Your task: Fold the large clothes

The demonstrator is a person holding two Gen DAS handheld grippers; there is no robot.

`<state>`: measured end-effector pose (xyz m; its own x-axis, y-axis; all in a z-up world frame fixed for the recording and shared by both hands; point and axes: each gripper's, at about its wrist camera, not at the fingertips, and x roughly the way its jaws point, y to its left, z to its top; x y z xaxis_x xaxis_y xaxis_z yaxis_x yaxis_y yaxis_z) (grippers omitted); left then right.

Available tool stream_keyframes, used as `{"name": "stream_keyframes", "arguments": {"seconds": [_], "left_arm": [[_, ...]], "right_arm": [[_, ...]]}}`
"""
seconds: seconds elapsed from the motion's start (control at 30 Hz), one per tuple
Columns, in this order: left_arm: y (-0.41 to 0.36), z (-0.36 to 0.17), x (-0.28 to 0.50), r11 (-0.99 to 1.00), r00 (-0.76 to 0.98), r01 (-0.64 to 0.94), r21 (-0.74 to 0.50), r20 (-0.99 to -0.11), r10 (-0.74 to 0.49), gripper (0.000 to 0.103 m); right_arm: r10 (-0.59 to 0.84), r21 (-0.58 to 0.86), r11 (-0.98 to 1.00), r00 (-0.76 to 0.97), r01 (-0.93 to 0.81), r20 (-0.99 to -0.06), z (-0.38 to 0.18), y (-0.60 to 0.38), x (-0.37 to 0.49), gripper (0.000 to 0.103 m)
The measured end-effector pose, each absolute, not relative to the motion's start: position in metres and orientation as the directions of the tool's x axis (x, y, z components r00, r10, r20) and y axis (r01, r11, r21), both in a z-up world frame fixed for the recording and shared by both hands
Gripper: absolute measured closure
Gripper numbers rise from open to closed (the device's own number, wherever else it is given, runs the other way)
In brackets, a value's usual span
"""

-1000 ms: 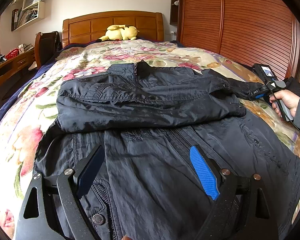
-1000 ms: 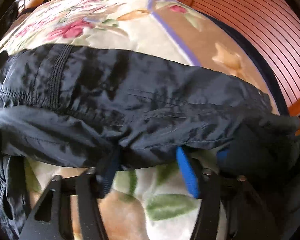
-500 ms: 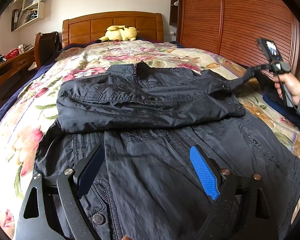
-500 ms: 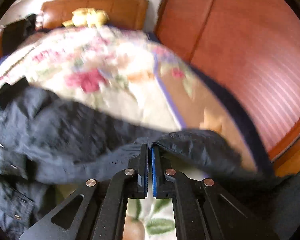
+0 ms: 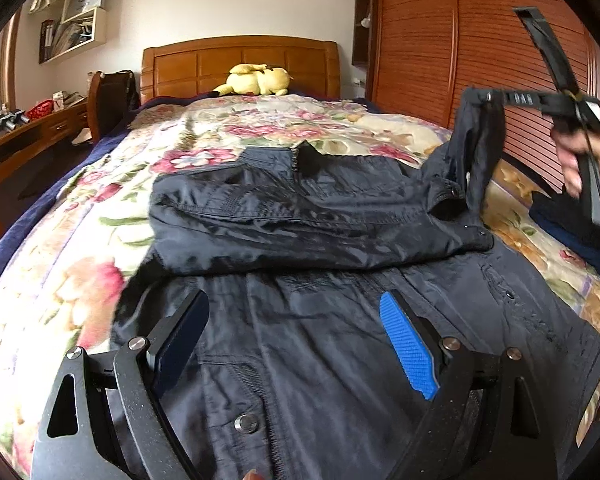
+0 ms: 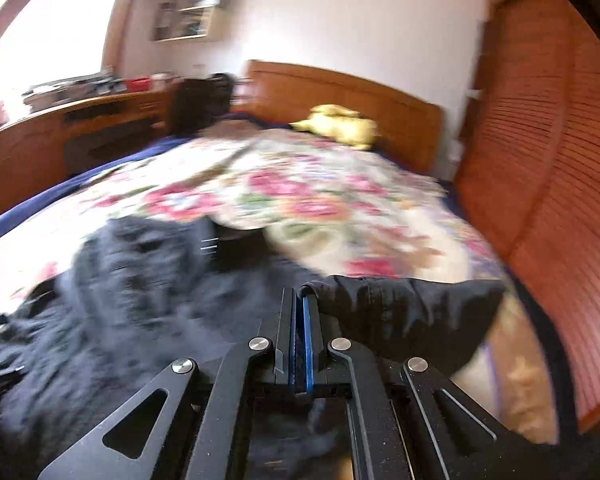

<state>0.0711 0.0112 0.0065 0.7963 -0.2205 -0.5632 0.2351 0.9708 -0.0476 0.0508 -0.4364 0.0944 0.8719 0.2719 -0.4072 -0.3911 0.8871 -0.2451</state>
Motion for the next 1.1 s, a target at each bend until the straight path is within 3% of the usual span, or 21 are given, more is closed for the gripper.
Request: {"name": "stream_keyframes", "arguments": {"seconds": [0.2,0.47,0.57,0.63,0.73,0.8,1.1], "left_arm": [[0.027,0.009,0.063,0.975,0.803,0.219,-0.044,-0.559,-0.205,0.015],[0.046,0.012,0.052,0.976,0.809,0.214,-0.046,-0.551,-0.204,0.015],[0.052,0.015,0.047,0.976,0.813,0.213,-0.044,-0.546,-0.202,0.015],[0.057,0.016,0.043,0.976,0.815,0.212,-0.046,-0.544,-0.202,0.015],[0.064,0.017,0.038,0.977,0.817,0.209,-0.043,-0.542,-0.198,0.015],[0.069,0.018,0.034,0.978,0.818,0.205,-0.042,-0.541,-0.195,0.015],[0.079,0.022,0.026,0.977,0.825,0.207,-0.054,-0.528,-0.204,0.015]], "right_arm": [[0.315,-0.260,0.830,0.799,-0.494,-0.512,0.042,-0.385,0.046,0.100],[0.269,-0.231,0.838,0.743,-0.494,-0.613,0.013,-0.368,0.075,0.100],[0.260,-0.207,0.851,0.729,-0.483,-0.633,0.018,-0.371,0.062,0.086],[0.273,-0.187,0.855,0.726,-0.484,-0.631,0.033,-0.384,0.043,0.063],[0.312,-0.151,0.861,0.739,-0.486,-0.597,0.051,-0.398,0.028,0.039],[0.307,-0.142,0.877,0.761,-0.460,-0.571,0.060,-0.407,0.025,0.035],[0.120,-0.171,0.955,0.846,-0.241,-0.520,0.059,-0.448,0.043,0.034]]}}
